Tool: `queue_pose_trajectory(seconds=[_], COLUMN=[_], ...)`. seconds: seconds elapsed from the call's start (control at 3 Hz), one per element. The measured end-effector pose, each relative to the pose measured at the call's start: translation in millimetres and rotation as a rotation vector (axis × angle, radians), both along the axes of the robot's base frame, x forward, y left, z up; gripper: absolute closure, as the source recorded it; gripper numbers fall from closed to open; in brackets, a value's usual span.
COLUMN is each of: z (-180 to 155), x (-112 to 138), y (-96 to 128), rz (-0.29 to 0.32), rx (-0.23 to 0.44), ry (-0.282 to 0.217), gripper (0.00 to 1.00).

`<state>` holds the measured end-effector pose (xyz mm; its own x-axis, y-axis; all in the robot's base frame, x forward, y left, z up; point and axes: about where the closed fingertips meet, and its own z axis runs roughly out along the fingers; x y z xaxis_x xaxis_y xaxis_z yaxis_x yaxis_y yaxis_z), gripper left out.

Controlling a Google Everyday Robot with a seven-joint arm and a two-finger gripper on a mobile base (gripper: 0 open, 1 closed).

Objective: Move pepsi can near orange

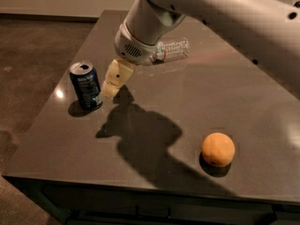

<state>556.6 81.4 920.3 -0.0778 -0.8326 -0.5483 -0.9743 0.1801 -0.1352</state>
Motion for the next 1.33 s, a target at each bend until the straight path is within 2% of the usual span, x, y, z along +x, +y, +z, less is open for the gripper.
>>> queue_pose_trajectory(seconds=[1.0, 1.33], z=[-12, -16], x=[3, 1], y=[52, 70], rz=[0.068, 0.099], rx=[-0.004, -0.001], ry=[0.016, 0.036], gripper=[0.0, 0.0])
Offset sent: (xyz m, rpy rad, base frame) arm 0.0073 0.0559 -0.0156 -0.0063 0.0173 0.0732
